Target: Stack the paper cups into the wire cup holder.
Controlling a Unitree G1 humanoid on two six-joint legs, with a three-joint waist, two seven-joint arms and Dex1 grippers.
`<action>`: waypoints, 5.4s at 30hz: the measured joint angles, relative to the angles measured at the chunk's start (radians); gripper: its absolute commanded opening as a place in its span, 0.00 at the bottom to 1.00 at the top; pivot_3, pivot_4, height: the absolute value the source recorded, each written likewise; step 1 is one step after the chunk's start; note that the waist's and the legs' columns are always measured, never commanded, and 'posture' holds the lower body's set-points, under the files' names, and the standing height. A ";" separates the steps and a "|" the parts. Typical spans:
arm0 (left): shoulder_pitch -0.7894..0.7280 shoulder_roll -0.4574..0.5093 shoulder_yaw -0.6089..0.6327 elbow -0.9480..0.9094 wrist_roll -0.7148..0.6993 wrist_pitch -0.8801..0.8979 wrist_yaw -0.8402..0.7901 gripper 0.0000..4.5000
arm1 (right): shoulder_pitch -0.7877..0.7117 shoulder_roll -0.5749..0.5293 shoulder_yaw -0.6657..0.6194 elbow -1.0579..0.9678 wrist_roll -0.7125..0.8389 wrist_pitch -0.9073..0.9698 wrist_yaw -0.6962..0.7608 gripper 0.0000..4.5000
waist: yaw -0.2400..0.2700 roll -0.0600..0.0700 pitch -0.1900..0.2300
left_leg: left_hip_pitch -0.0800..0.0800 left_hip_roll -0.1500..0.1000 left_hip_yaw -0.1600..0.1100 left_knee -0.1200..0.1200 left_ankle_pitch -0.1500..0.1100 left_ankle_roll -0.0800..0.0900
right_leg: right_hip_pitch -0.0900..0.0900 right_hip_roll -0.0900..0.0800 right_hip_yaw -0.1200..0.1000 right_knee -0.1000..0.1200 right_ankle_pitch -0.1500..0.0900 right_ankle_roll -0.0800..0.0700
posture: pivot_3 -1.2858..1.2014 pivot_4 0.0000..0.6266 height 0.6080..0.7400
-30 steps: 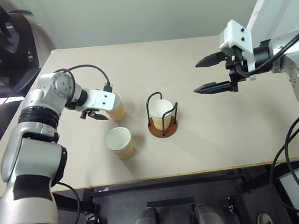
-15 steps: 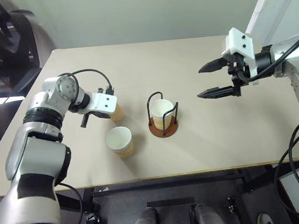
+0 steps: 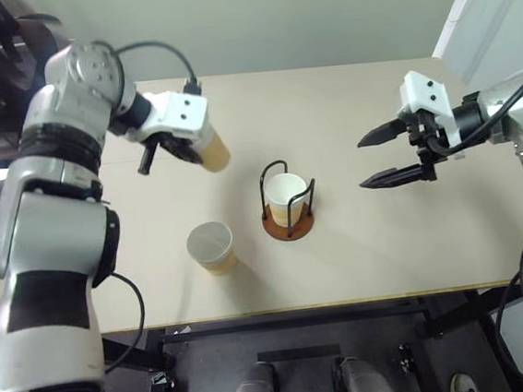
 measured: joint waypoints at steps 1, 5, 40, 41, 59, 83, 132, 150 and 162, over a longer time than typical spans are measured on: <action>-0.025 -0.009 -0.011 0.002 -0.007 -0.001 -0.001 0.00 | 0.000 -0.001 0.001 0.002 0.000 0.000 0.004 0.90 | -0.001 0.000 0.000 | 0.000 -0.001 0.002 0.000 0.000 0.000 | 0.000 0.001 -0.001 0.000 0.000 0.000 | 0.52 0.24 1.00; -0.089 -0.055 -0.042 0.012 -0.045 -0.001 -0.002 0.00 | 0.000 -0.001 0.005 0.006 -0.001 -0.002 0.017 0.90 | 0.001 0.000 0.000 | -0.002 -0.001 0.001 0.002 -0.002 0.003 | -0.001 -0.001 0.001 0.000 -0.001 0.003 | 0.52 0.24 1.00; -0.186 0.016 -0.813 -0.387 -0.766 0.137 -0.009 0.00 | 0.000 -0.049 0.006 0.020 -0.008 0.001 0.080 0.90 | 0.004 0.003 0.001 | -0.006 -0.003 0.012 0.023 -0.008 0.012 | 0.001 0.000 0.016 0.001 0.005 0.018 | 0.52 0.24 1.00; -0.186 0.015 -0.818 -0.386 -0.767 0.131 -0.009 0.00 | 0.000 -0.049 0.006 0.018 -0.008 0.001 0.080 0.90 | 0.005 0.003 0.001 | -0.006 -0.003 0.011 0.023 -0.008 0.012 | 0.001 0.000 0.016 0.001 0.005 0.018 | 0.52 0.24 1.00; -0.240 -0.044 -0.823 -0.349 -0.786 0.090 -0.009 0.00 | 0.003 -0.066 0.006 -0.010 -0.007 0.011 0.079 0.90 | 0.010 0.003 0.002 | -0.006 -0.004 0.012 0.022 -0.009 0.012 | 0.002 0.001 0.015 -0.001 0.005 0.019 | 0.52 0.24 1.00; -0.230 -0.098 -0.817 -0.359 -0.787 0.086 -0.009 0.00 | 0.023 -0.069 0.006 -0.043 -0.004 0.024 0.071 0.90 | 0.012 0.005 0.002 | -0.006 -0.004 0.013 0.022 -0.010 0.014 | 0.002 -0.001 0.017 -0.001 0.004 0.021 | 0.52 0.24 1.00; -0.201 -0.140 -0.796 -0.291 -0.696 -0.002 -0.009 0.99 | 0.059 -0.090 0.003 -0.076 0.006 0.033 0.037 0.90 | 0.013 0.005 0.002 | -0.006 -0.004 0.012 0.022 -0.010 0.014 | 0.003 -0.001 0.017 -0.001 0.004 0.021 | 0.52 0.24 1.00; 0.006 0.238 -0.590 -0.571 -0.846 0.210 -0.010 0.99 | 0.124 -0.046 -0.035 -0.194 0.065 0.066 -0.024 0.90 | 0.012 0.007 0.001 | -0.006 -0.005 0.009 0.022 -0.009 0.013 | 0.003 0.001 0.017 0.000 0.002 0.019 | 0.52 0.24 1.00; 0.074 0.488 -0.715 -0.842 -0.793 0.164 -0.010 0.99 | 0.103 -0.044 -0.033 -0.198 0.069 0.069 -0.009 0.90 | -0.002 0.007 0.001 | -0.003 -0.003 0.008 0.017 -0.008 0.009 | 0.002 0.003 0.014 0.001 0.000 0.014 | 0.52 0.24 1.00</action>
